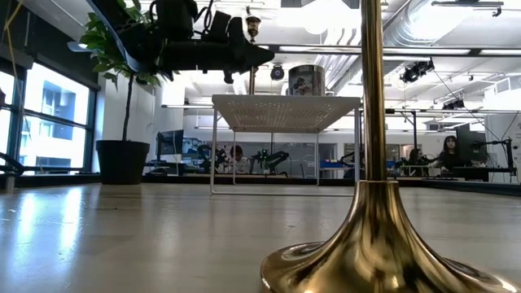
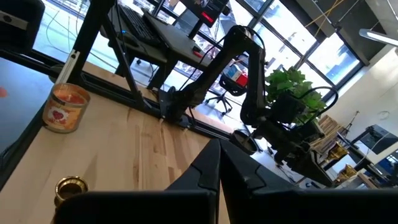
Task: Pick & Place candle stick holders
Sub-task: Put the top gold candle holder on the shelf
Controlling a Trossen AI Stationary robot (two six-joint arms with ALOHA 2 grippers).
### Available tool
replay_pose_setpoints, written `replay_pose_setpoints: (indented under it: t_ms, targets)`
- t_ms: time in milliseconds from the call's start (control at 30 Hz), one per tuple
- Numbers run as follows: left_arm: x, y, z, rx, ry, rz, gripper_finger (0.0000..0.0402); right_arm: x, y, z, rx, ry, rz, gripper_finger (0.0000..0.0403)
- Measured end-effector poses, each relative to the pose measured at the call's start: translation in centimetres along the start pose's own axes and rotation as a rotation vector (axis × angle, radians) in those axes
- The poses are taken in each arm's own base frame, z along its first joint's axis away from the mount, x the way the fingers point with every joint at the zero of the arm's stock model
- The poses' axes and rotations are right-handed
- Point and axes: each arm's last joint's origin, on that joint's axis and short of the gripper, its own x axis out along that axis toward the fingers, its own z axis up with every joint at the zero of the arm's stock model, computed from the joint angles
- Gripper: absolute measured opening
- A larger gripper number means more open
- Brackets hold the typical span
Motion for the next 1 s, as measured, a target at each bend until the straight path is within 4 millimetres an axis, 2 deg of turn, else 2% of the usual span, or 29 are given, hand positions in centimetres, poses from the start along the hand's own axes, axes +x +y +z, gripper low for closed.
replay_pose_setpoints:
  t_ms: [633, 800, 1000]
  targets:
    - [-0.02, 0.03, 0.02, 0.054, 0.0, -0.011, 0.0047, 0.0, 0.04, 0.01, -0.001, -0.001, 0.013, 0.0001]
    - [-0.02, 0.03, 0.02, 0.054, 0.0, -0.009, 0.0076, 0.0, 0.04, 0.01, -0.002, -0.001, 0.013, 0.0001]
    - [-0.01, 0.09, -0.18, 0.041, 0.022, 0.012, 0.0135, 0.0, 0.03, 0.01, -0.003, -0.001, 0.013, 0.0002]
